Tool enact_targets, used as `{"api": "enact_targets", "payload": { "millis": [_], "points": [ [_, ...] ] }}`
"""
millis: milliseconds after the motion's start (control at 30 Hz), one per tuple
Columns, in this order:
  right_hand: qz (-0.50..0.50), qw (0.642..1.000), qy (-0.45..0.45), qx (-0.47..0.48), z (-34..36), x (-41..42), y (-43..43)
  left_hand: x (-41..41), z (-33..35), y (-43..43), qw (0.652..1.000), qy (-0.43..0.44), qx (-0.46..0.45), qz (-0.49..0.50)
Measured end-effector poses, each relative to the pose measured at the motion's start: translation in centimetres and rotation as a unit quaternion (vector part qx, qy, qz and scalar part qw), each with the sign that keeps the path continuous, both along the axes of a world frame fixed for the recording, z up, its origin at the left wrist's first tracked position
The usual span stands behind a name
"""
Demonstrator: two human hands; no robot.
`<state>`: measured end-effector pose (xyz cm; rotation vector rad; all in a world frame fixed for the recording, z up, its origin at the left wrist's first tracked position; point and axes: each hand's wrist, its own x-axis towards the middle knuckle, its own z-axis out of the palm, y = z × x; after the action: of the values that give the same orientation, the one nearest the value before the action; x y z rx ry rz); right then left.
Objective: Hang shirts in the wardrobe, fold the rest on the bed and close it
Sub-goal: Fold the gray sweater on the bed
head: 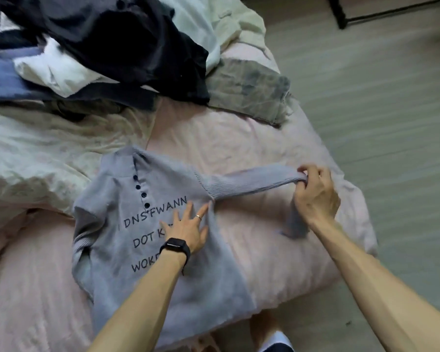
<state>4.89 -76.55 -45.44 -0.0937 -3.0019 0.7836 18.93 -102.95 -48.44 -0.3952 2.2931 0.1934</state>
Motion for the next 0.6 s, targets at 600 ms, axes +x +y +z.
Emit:
{"api": "enact_targets", "payload": {
  "millis": [600],
  "points": [
    [-0.198,0.955,-0.155,-0.155,-7.1,0.6,4.0,-11.2,-0.5,3.7,0.978,0.193,0.028,-0.076]
  ]
}}
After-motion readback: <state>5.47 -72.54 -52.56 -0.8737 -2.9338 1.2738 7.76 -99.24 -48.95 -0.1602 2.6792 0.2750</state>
